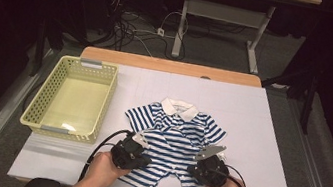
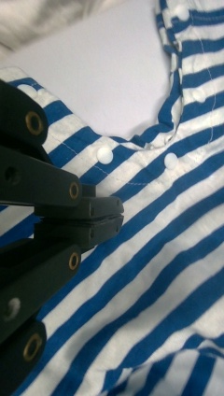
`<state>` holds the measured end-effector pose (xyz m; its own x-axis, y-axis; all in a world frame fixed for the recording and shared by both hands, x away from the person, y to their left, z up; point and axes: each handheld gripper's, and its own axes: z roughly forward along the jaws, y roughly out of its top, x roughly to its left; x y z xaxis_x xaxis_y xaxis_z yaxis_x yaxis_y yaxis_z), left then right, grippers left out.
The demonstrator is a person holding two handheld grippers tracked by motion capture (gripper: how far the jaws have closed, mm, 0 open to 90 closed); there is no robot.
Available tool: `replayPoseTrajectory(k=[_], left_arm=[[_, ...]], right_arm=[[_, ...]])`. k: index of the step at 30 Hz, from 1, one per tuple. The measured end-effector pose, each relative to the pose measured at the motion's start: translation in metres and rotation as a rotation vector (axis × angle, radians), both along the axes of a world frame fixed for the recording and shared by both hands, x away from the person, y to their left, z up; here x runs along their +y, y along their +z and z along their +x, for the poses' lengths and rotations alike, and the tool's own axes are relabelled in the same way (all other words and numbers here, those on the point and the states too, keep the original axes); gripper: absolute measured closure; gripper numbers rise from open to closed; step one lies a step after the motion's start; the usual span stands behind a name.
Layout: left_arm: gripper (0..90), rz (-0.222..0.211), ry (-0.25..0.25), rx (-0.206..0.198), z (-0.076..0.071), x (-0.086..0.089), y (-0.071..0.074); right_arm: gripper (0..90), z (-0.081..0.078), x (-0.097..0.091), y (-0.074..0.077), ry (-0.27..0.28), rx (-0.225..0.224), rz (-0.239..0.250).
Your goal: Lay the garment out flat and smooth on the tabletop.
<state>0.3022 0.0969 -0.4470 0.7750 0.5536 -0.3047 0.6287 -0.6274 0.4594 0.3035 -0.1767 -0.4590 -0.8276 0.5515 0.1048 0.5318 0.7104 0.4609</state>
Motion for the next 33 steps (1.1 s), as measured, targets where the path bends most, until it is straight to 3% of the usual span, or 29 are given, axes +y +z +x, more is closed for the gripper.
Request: replayPoseTrajectory(k=[3, 8, 12, 16, 22, 24, 26, 29, 33], left_arm=[[78.4, -0.028, 0.037, -0.046, -0.001, 0.009, 0.005], [75.2, -0.05, 0.138, -0.095, 0.008, 0.028, 0.011], [75.0, -0.029, 0.187, -0.083, 0.016, 0.037, 0.004], [65.8, 0.04, 0.187, -0.076, 0.023, 0.031, -0.01], [63.4, 0.059, 0.169, -0.051, 0.028, 0.02, -0.021], [63.9, 0.06, 0.159, -0.057, 0.027, 0.018, -0.021], [70.1, 0.053, 0.14, -0.051, 0.025, 0.017, -0.022], [82.0, 0.053, 0.107, -0.032, 0.024, 0.015, -0.021], [84.6, 0.065, 0.106, 0.0, 0.024, 0.016, -0.018]], right_arm=[[83.4, -0.007, -0.004, 0.003, -0.002, -0.019, 0.025], [79.3, 0.004, -0.025, 0.016, -0.125, -0.102, 0.098], [78.6, 0.022, -0.046, 0.011, -0.243, -0.105, 0.109], [76.9, 0.035, -0.057, 0.002, -0.308, -0.079, 0.088], [75.8, 0.041, -0.053, -0.01, -0.294, -0.035, 0.038], [80.7, 0.04, -0.052, -0.009, -0.283, -0.033, 0.035], [87.2, 0.038, -0.051, -0.009, -0.266, -0.026, 0.029], [88.9, 0.036, -0.049, -0.007, -0.251, -0.031, 0.004], [88.9, 0.034, -0.047, -0.007, -0.241, -0.036, -0.009]])
